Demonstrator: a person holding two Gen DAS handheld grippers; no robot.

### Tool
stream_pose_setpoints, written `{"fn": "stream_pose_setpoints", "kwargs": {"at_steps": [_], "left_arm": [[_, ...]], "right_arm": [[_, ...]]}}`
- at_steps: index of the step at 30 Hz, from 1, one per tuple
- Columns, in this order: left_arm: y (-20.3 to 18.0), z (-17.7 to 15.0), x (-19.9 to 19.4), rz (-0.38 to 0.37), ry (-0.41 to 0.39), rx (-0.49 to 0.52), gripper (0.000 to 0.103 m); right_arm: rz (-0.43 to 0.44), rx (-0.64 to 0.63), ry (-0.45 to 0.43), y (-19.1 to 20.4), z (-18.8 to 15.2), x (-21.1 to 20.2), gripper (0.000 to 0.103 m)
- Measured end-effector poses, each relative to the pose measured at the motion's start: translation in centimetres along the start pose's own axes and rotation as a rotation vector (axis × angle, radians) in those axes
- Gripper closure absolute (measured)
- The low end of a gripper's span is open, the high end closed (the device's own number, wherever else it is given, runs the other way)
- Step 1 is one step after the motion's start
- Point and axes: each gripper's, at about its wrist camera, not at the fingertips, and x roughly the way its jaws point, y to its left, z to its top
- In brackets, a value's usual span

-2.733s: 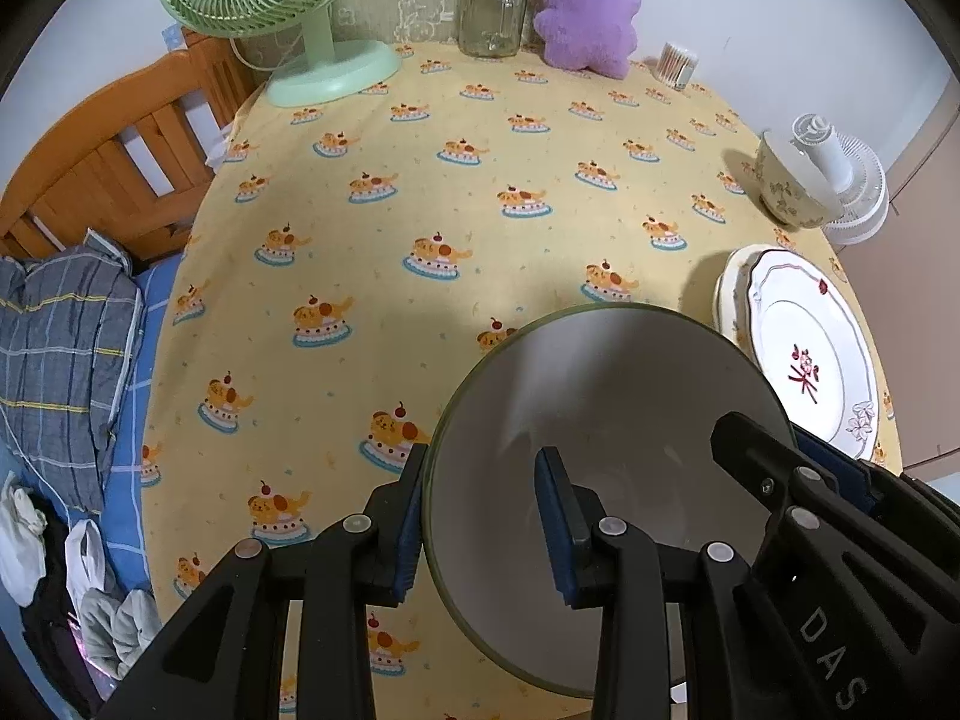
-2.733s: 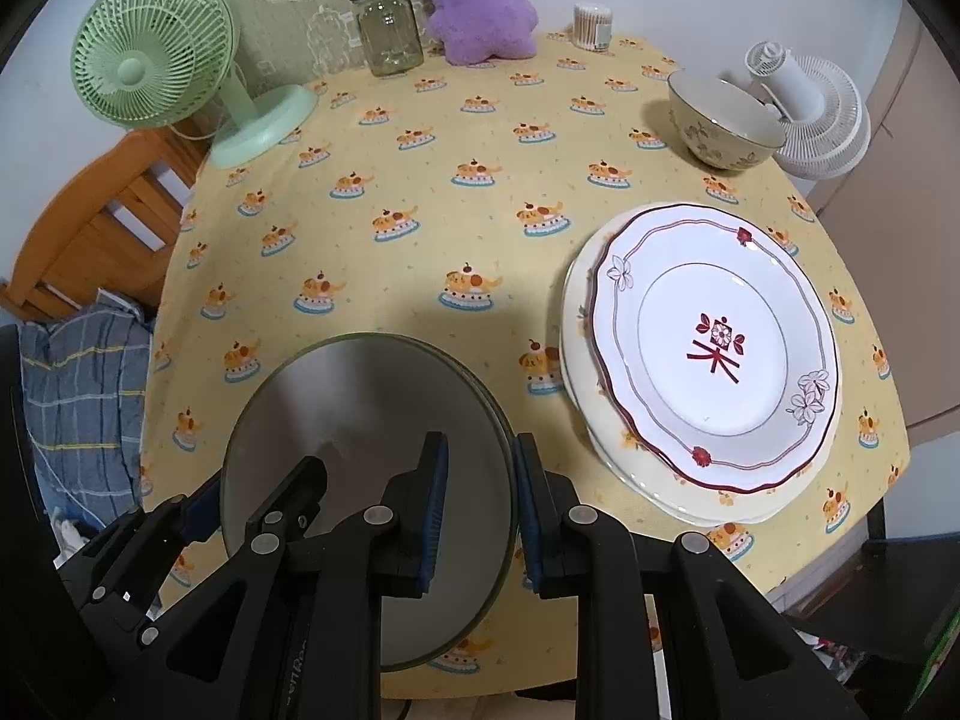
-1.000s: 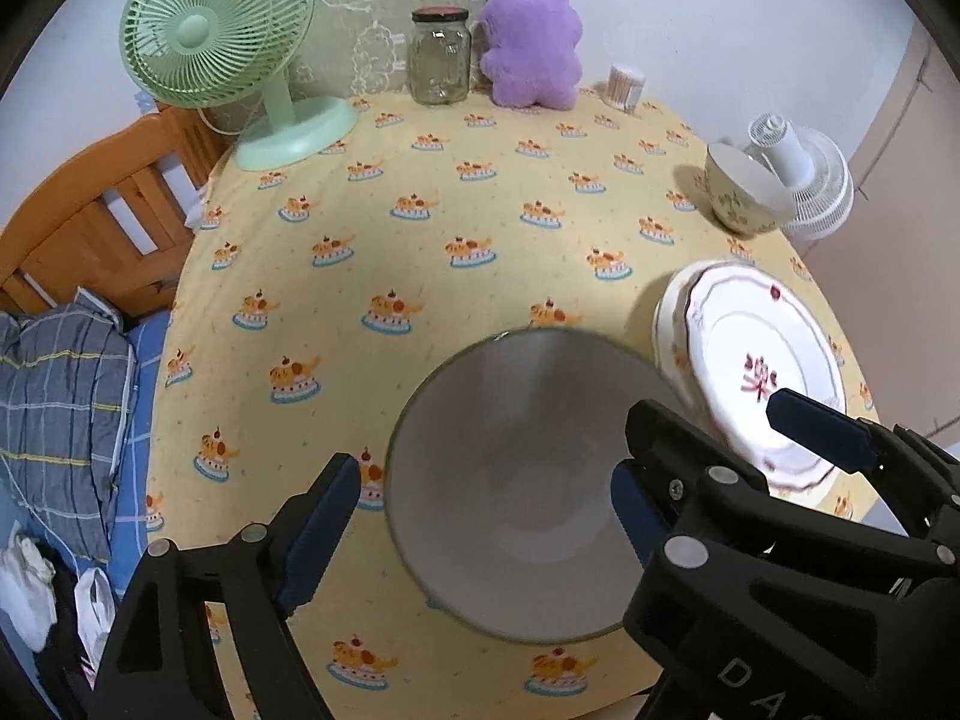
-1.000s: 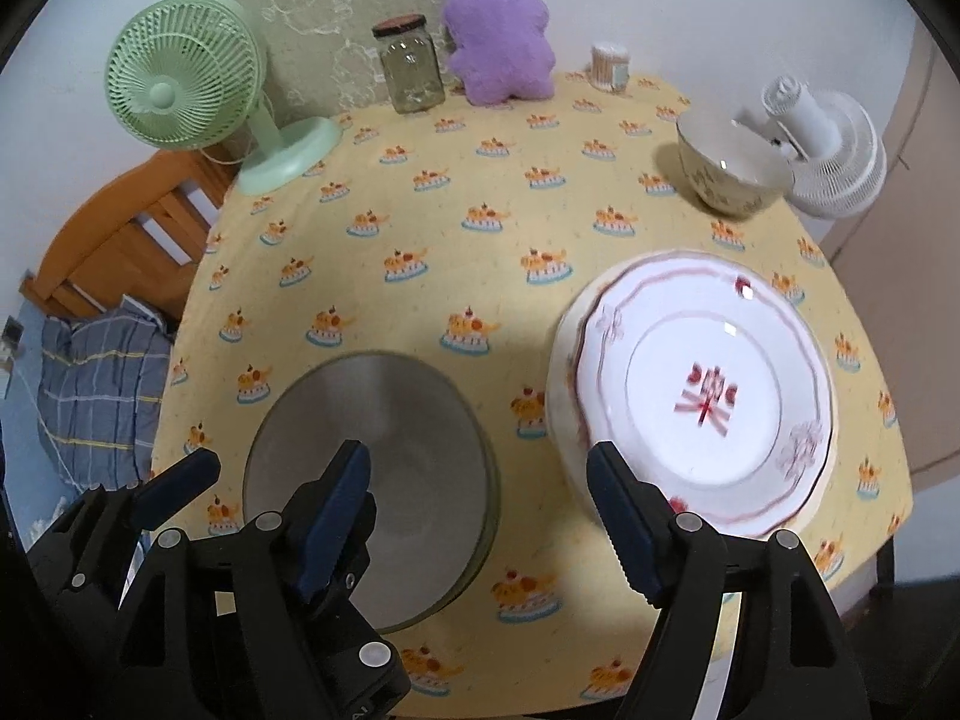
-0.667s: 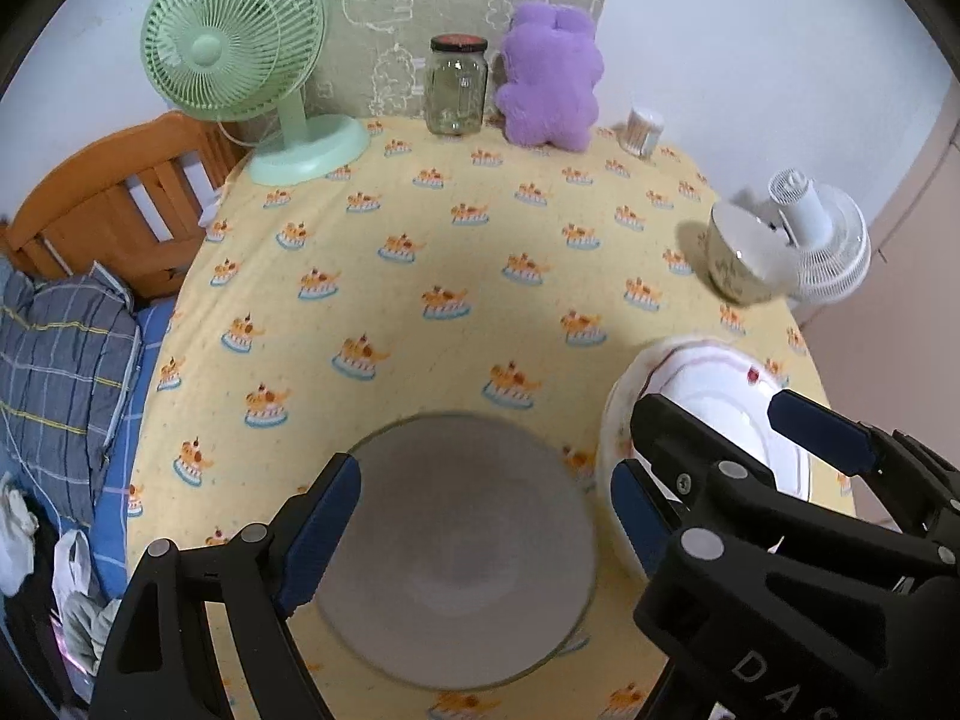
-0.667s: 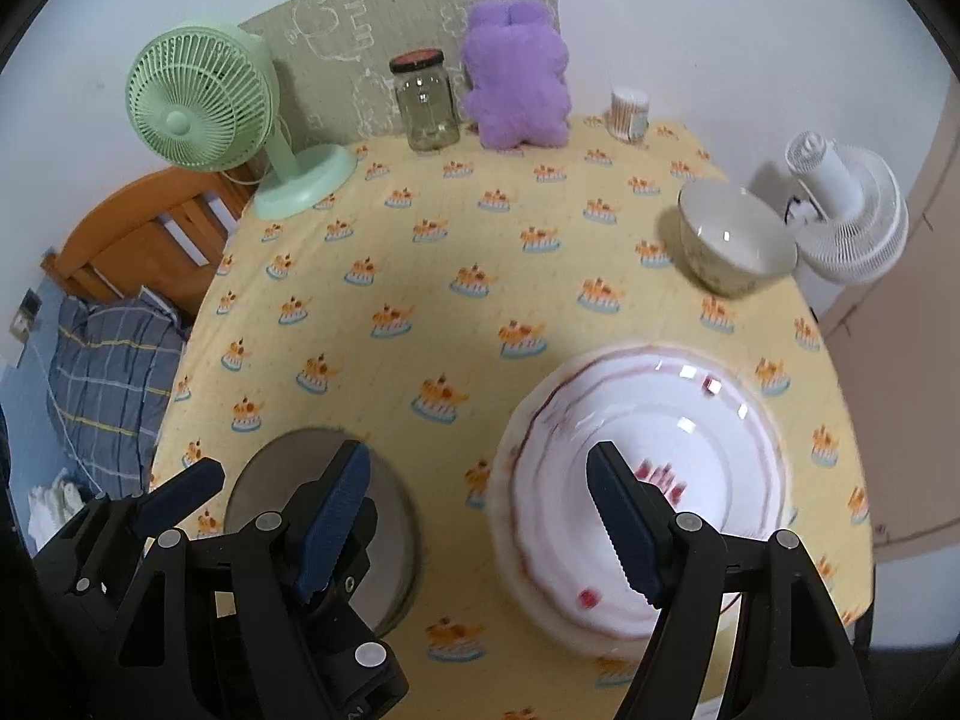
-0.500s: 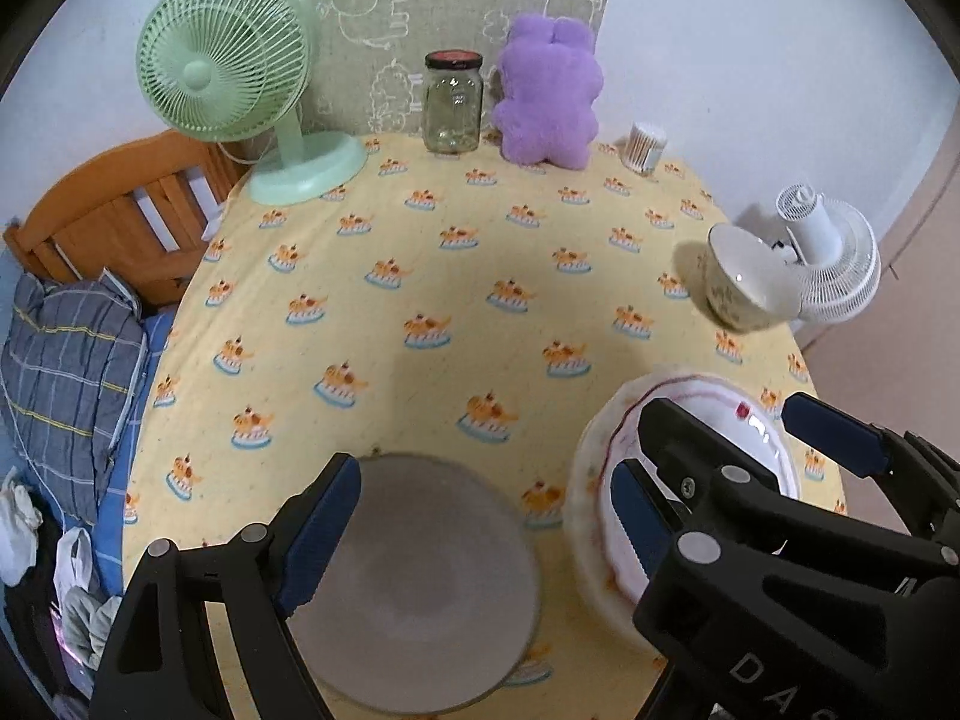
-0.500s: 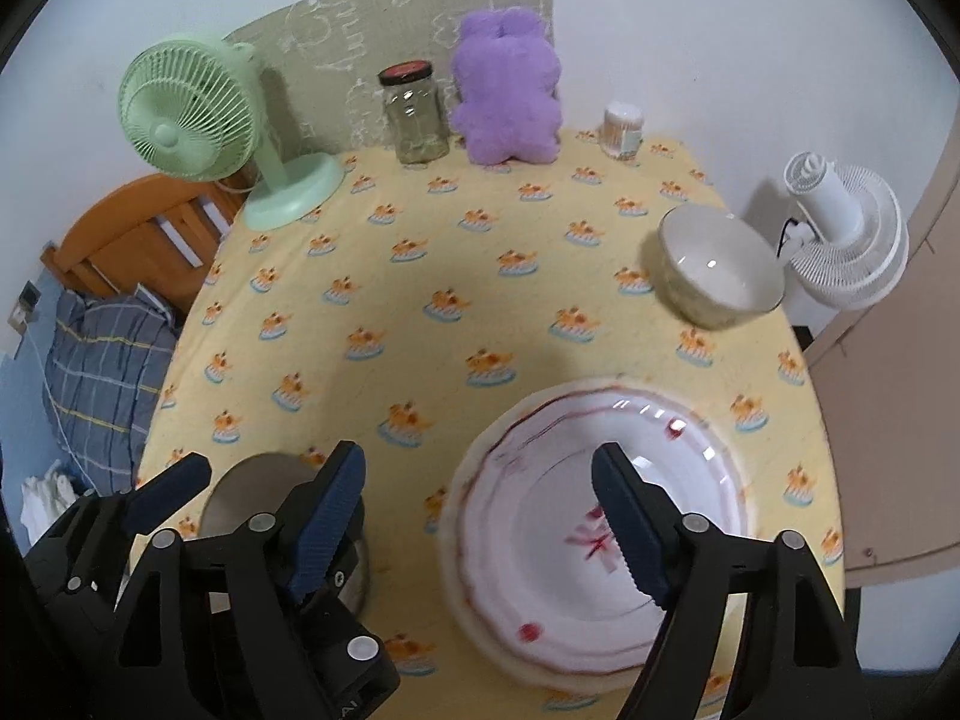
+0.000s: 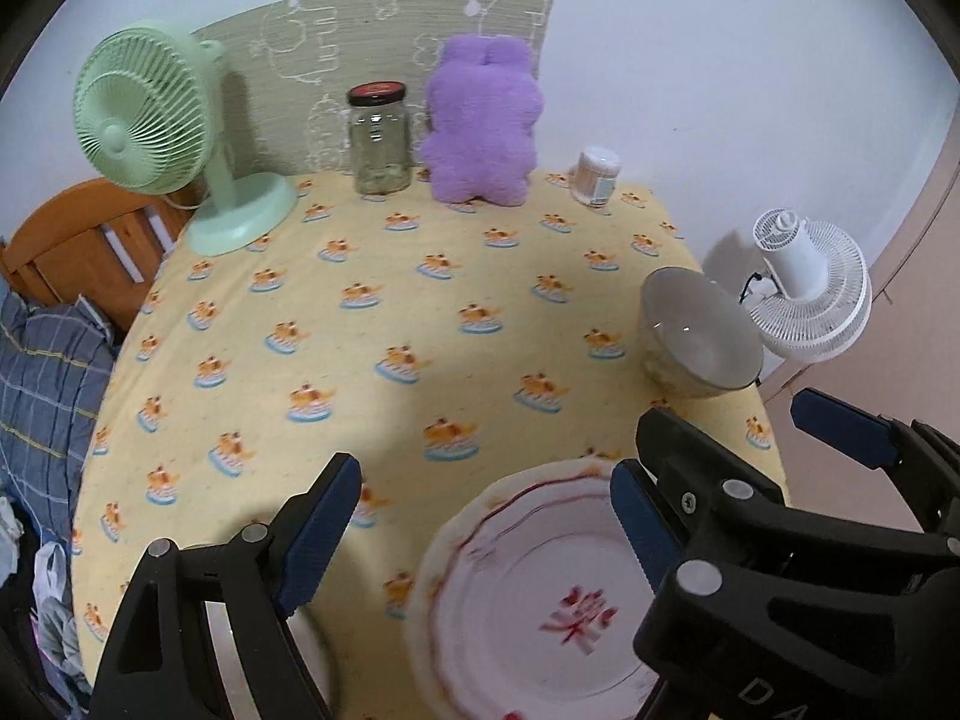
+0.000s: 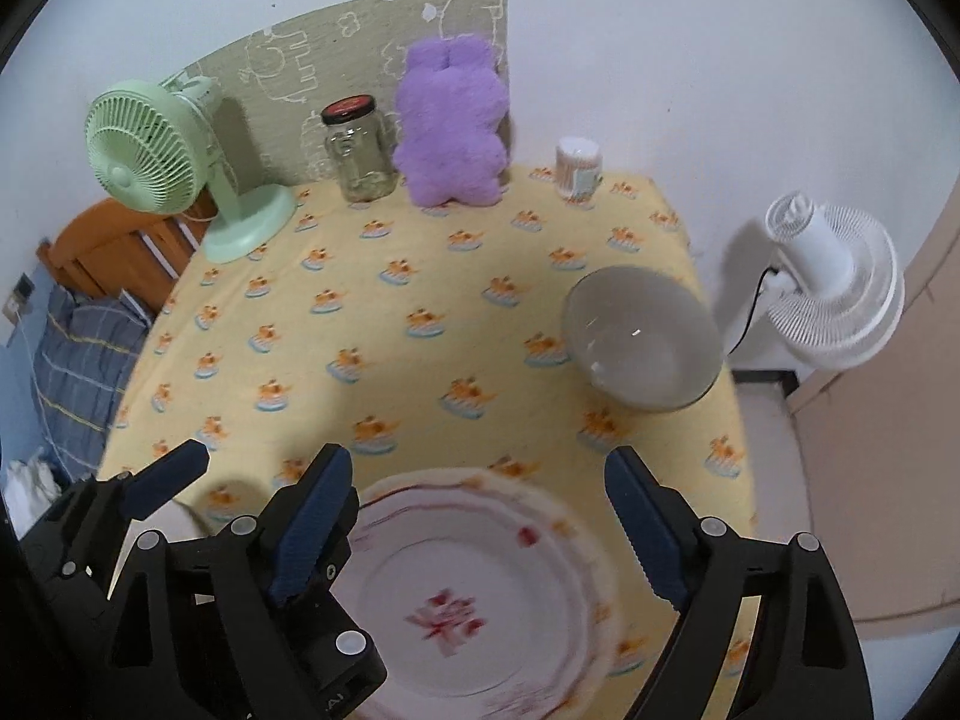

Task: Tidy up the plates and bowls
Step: 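Set the glass bowl down beside the white fan and regrip it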

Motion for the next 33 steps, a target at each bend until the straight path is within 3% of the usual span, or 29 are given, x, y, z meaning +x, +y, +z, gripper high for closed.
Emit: {"fn": "stream_pose_setpoints", "kwargs": {"at_steps": [7,13,24,28,33], "left_arm": [[-4.0,1.7,1.6,0.048,-0.013,0.013,0.017],[-6.7,3.4,3.3,0.065,-0.014,0.029,0.017],[-10.8,6.5,8.7,0.078,0.003,0.059,0.022],[-12.1,7.3,11.0,0.063,0.010,0.067,0.033],[-12.7,7.7,13.5,0.067,0.044,0.060,0.047]], "right_arm": [[-0.028,-0.016,-0.025,-3.9,1.2,0.3,0.014],[-0.001,0.029,-0.014,-7.5,2.3,1.7,0.014],[-0.026,0.069,-0.015,-12.8,5.0,6.4,0.015],[-0.047,0.087,-0.011,-14.5,5.8,8.4,0.017],[-0.037,0.120,0.025,-16.1,6.1,11.2,0.030]]}}
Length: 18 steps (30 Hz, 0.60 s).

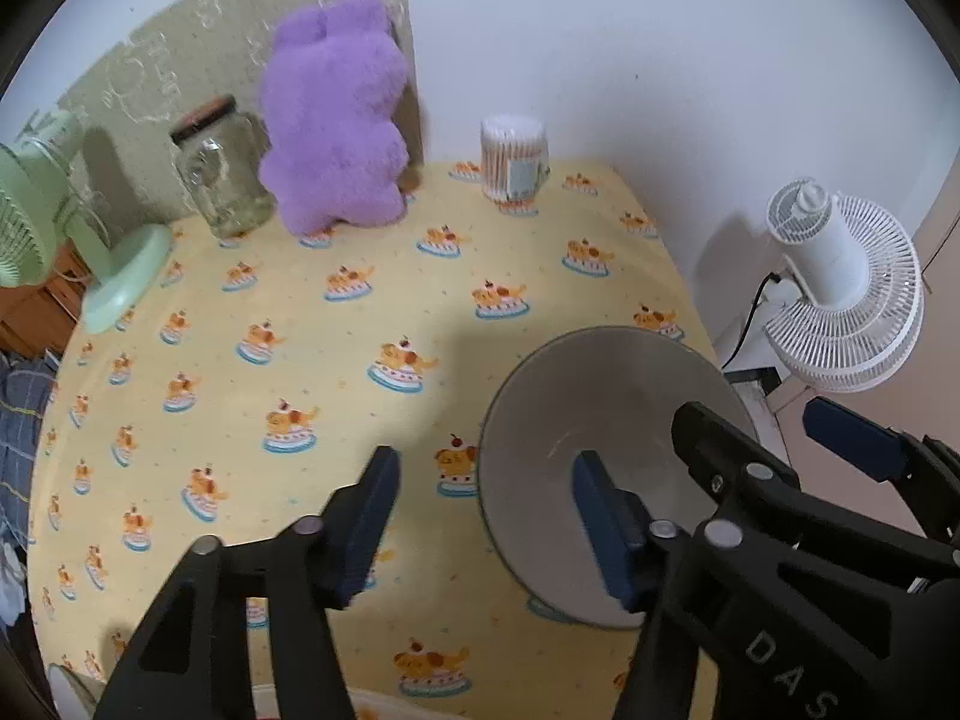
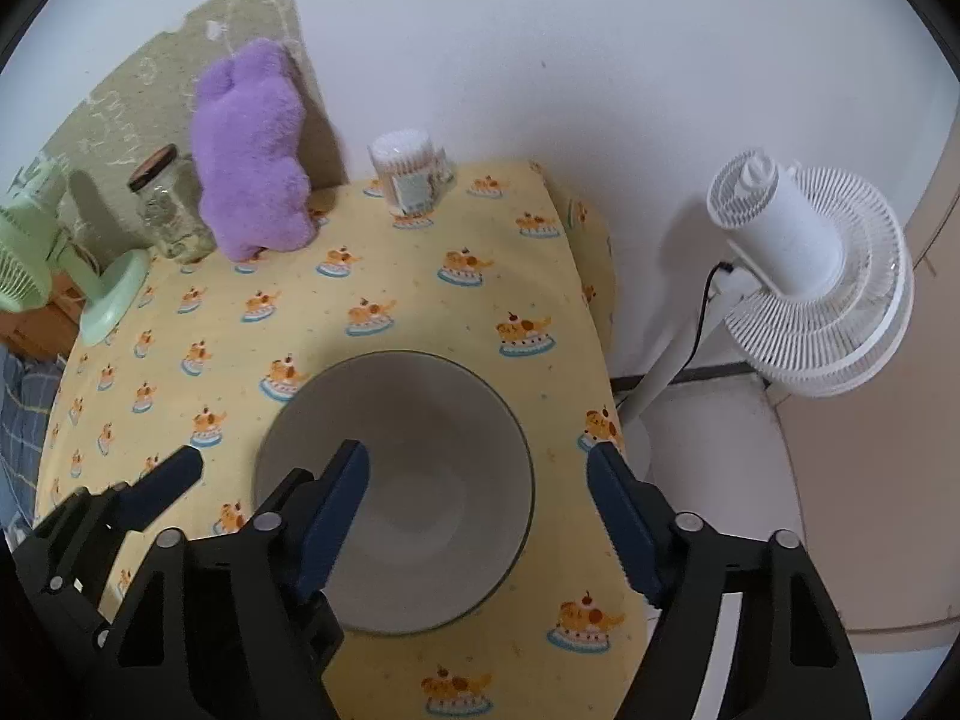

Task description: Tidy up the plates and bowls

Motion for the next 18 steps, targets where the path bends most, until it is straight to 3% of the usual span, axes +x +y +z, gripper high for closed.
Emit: {"fn": "stream_pose_setpoints", "kwargs": {"at_steps": [8,11,18], "left_arm": [[-0.5,0.2,2.5,0.001,0.049,0.011,0.068],[-0.7,0.2,2.9,-0.015,0.064,0.017,0.073],[-0.9,0.2,2.9,-0.032,0.079,0.017,0.074]], "right_arm": [[0.037,0.023,0.041,-0.6,-0.1,2.9,0.061],[0.024,0.010,0.041,-0.4,0.0,3.3,0.063],[0.004,0.016,0.055,-0.4,0.1,3.5,0.063]]}}
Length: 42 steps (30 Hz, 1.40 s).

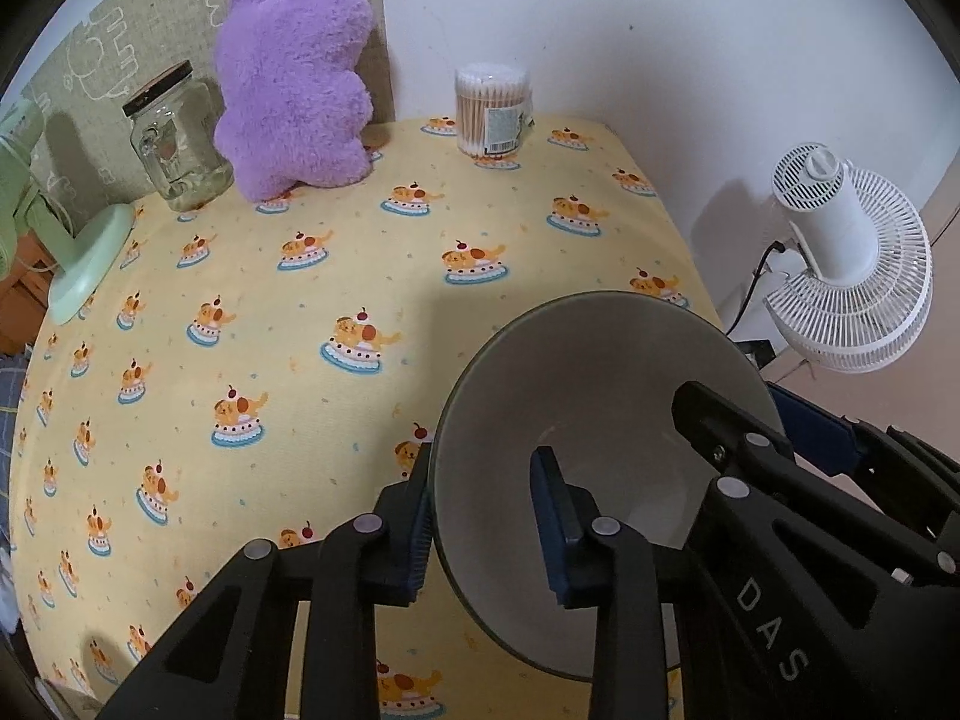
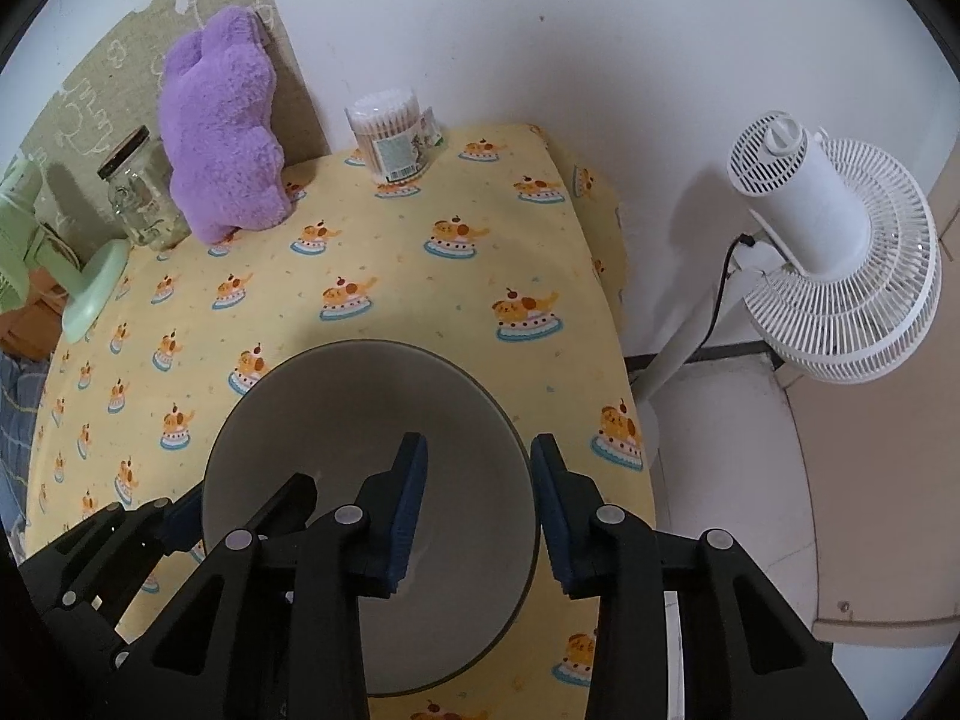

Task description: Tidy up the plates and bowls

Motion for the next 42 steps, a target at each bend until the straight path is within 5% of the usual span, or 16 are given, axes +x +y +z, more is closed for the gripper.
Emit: {"fn": "stream_pose_setpoints", "kwargs": {"at_steps": [19,42], "left_arm": [[0.7,-2.3,-3.6,-0.013,-0.018,0.035,0.074],[9.8,-7.5,-11.2,-0.049,-0.081,0.038,0.074]], "right_arm": [[-0.007,0.026,0.026,0.8,-2.2,-3.6,0.063],[-0.037,0.010,-0.048,10.7,-7.5,-11.3,0.063]]}}
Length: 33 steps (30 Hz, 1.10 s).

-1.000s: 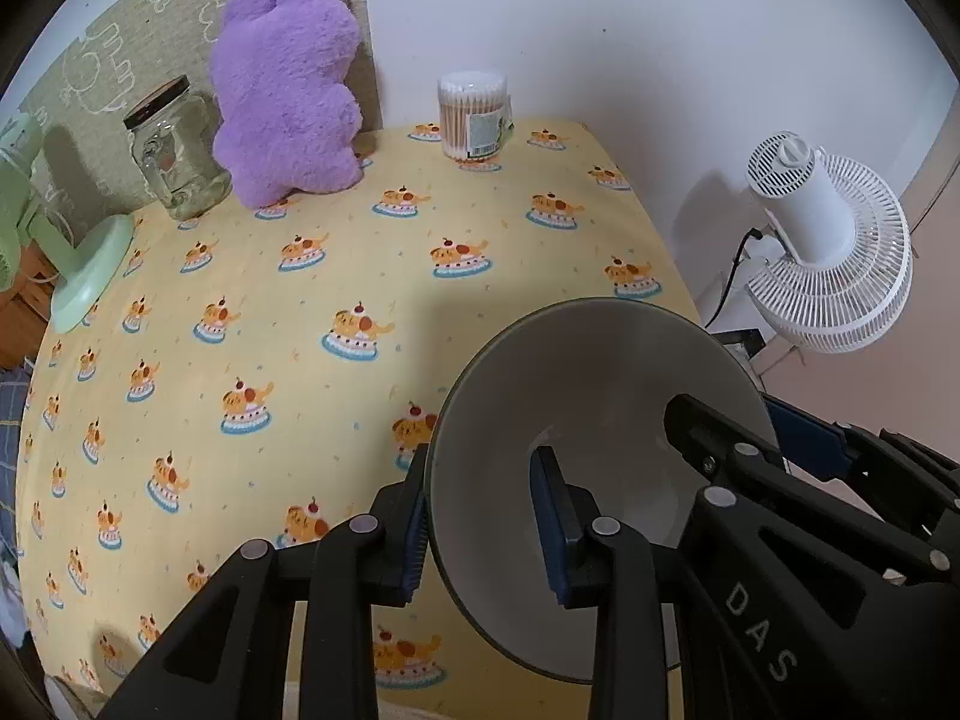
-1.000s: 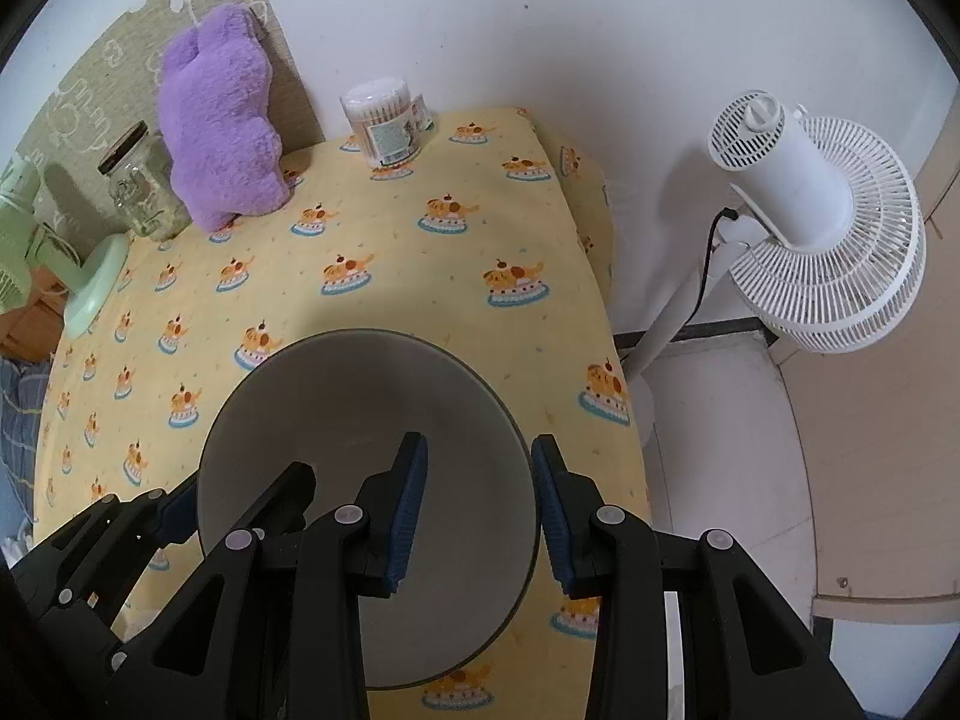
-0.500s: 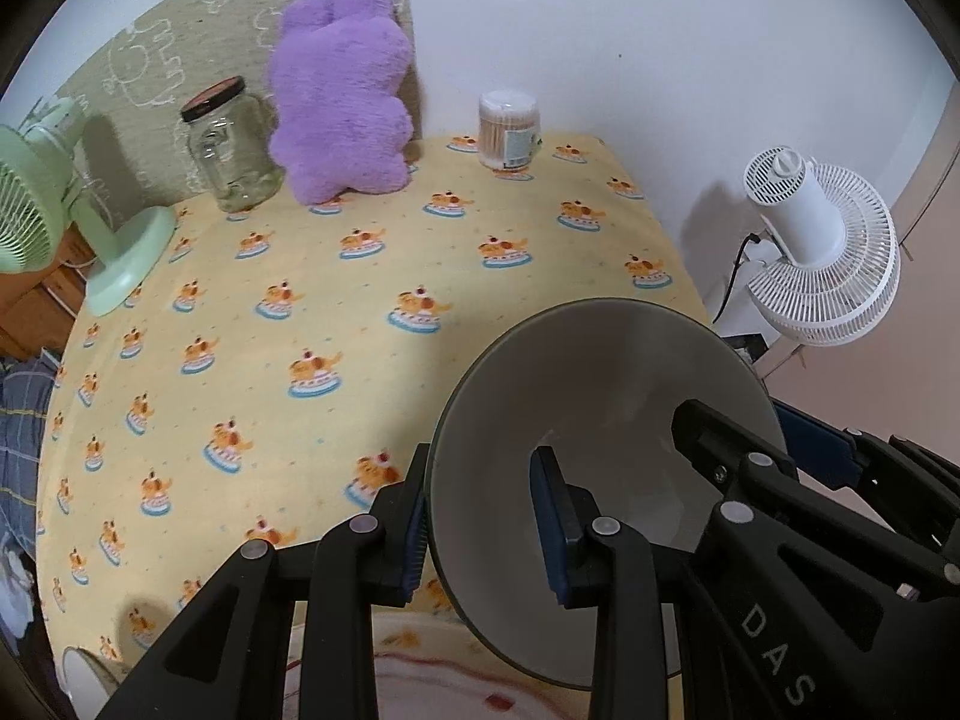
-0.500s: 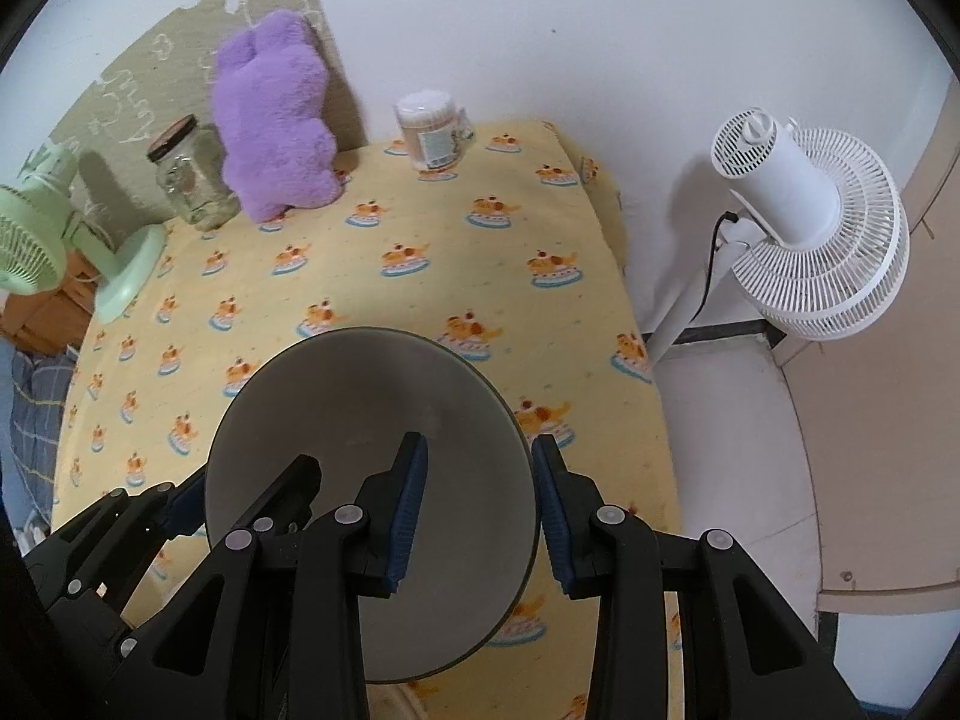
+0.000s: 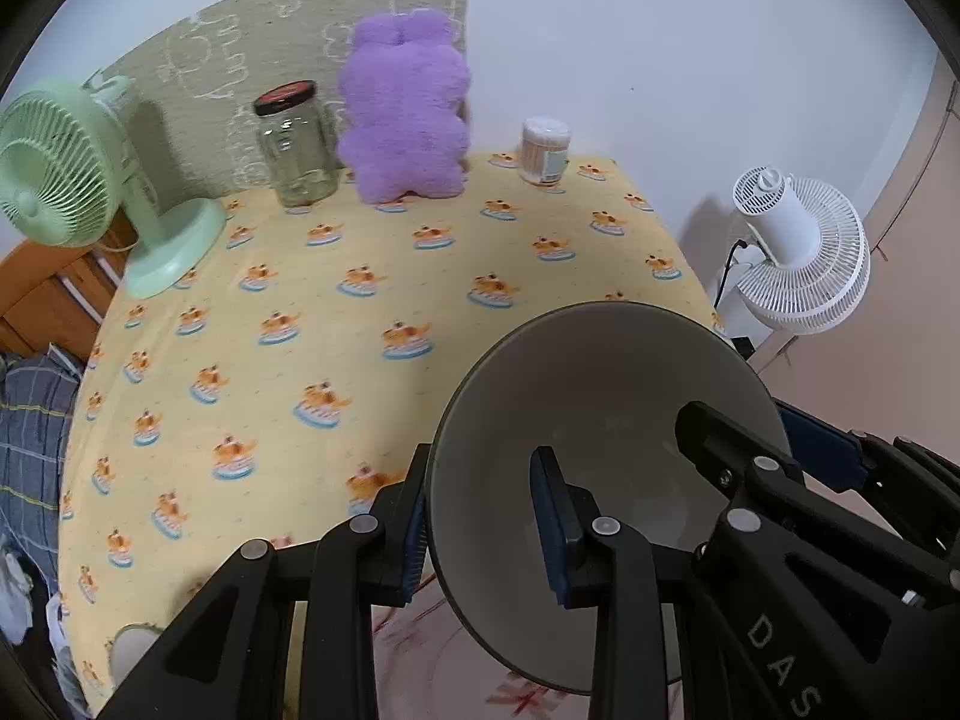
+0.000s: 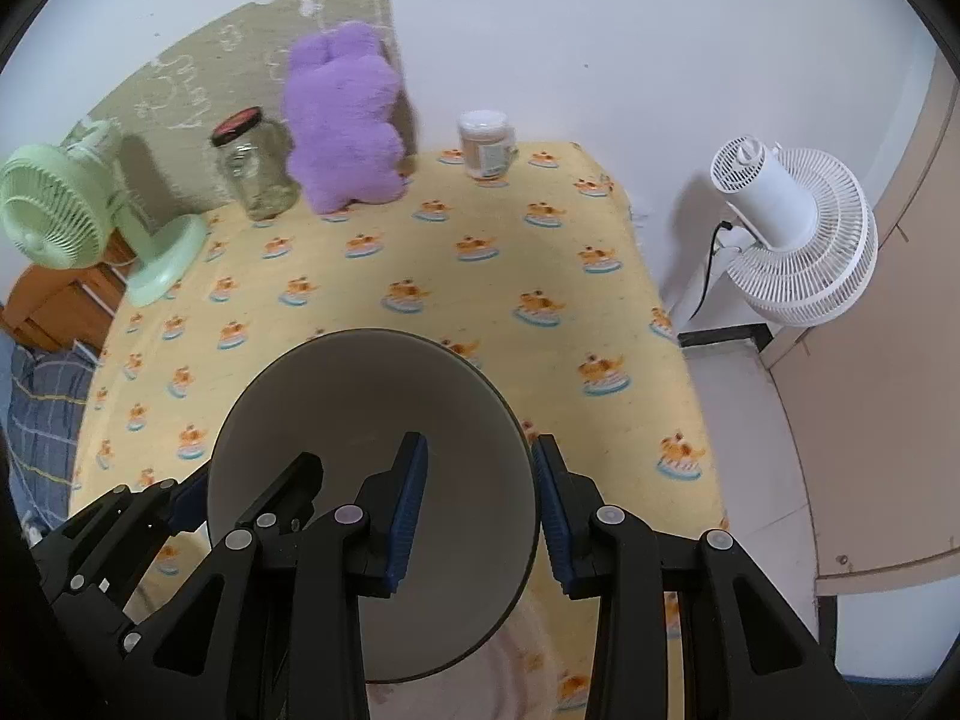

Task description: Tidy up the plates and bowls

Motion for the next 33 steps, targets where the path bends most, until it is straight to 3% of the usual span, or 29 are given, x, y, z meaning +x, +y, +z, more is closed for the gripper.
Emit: {"fn": "stream_pose_setpoints", "kwargs": {"at_steps": [14,33], "left_arm": [[6.8,-3.9,-6.4,0.008,-0.050,-0.024,0.074],[14.9,-8.2,-10.7,0.031,-0.066,-0.088,0.074]], "right_arm": [[0.008,-0.019,-0.046,8.0,-4.0,-5.5,0.063],[0.042,-0.078,-0.073,16.8,-7.8,-9.2,0.063]]}}
